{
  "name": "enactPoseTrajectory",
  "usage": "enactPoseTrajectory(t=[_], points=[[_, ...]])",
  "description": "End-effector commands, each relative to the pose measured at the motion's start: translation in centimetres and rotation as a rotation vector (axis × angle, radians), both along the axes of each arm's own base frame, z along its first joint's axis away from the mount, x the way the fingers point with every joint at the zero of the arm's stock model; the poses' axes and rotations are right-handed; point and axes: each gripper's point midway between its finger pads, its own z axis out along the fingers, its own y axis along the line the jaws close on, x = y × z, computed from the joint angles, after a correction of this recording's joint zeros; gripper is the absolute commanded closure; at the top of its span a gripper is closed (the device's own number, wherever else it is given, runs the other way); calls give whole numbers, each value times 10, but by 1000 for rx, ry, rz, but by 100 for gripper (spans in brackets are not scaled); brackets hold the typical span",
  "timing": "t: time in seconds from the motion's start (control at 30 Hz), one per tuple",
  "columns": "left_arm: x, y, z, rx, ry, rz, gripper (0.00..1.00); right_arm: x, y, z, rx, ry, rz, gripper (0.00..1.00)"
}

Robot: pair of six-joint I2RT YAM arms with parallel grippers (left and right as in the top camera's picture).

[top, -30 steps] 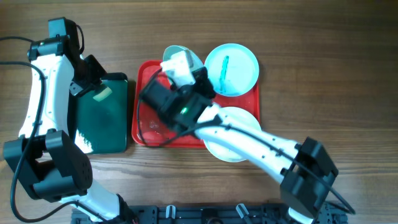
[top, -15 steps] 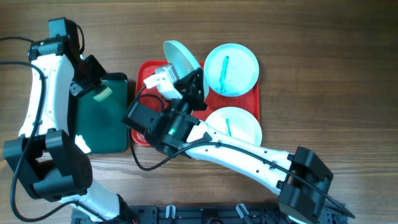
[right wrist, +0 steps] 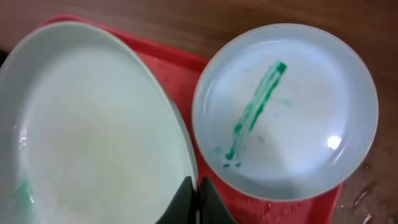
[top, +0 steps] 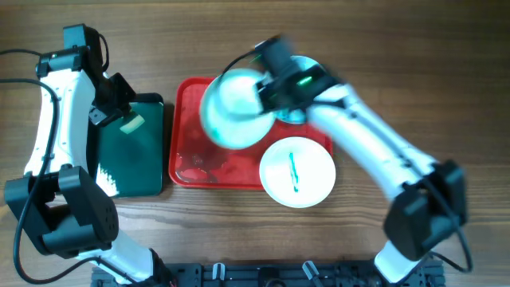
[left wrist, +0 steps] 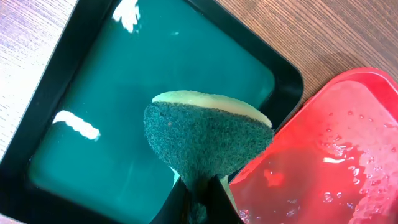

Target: Clean dirty plates on tray and stack at the side

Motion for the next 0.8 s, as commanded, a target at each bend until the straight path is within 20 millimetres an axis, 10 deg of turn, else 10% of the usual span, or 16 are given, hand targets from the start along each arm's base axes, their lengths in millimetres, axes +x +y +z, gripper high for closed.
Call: enactPoseTrajectory(t=[0.0, 0.17, 0.3, 0.6, 0.77], points=[[0, 0, -2, -12, 4, -5, 96, 10, -58, 30, 252, 96, -96, 96], [0, 0, -2, -12, 4, -5, 96, 3, -242, 1, 189, 207, -533, 96], [0, 0, -2, -11, 4, -5, 96, -36, -331, -36, 177, 291, -804, 96], [1, 0, -2, -11, 4, -5, 96, -81, -341, -122, 189, 365, -882, 96], [2, 0, -2, -11, -3, -2, 96, -84, -328, -134, 245, 369, -860, 87]])
